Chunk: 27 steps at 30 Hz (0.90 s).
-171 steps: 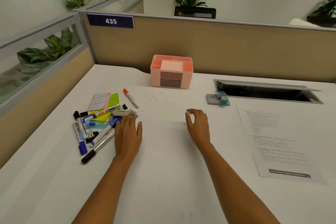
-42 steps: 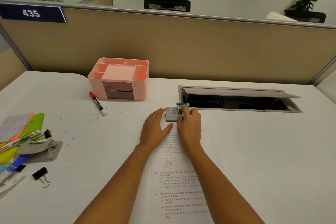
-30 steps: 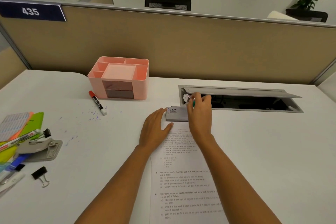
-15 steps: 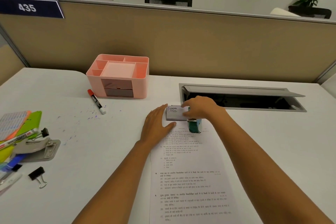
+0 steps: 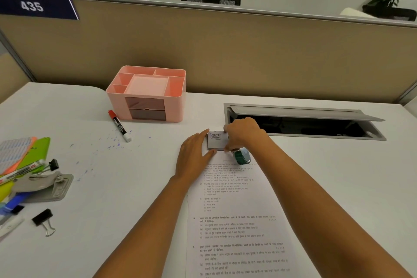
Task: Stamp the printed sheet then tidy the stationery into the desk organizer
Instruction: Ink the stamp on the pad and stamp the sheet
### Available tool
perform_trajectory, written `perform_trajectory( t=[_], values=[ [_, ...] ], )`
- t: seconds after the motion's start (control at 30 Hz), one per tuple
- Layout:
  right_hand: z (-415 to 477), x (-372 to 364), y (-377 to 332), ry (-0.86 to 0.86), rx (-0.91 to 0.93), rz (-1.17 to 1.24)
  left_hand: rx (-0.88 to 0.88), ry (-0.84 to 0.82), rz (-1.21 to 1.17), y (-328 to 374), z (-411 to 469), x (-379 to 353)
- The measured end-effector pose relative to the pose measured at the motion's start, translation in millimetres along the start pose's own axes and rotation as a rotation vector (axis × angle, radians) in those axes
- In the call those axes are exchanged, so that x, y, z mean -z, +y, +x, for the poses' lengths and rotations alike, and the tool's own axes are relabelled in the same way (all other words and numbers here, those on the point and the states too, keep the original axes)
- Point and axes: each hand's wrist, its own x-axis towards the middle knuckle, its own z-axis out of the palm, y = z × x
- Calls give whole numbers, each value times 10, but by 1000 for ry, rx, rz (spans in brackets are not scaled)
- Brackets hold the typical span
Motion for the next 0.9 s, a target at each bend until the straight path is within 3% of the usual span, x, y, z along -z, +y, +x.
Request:
perform_trajectory(
  t=[0.47,0.9],
  values=[
    [22,-38,46,17,74,-87,24,31,-8,10,10,-17],
    [68,19,112,18,130,-92,175,54,-179,122,71,-3]
  ],
)
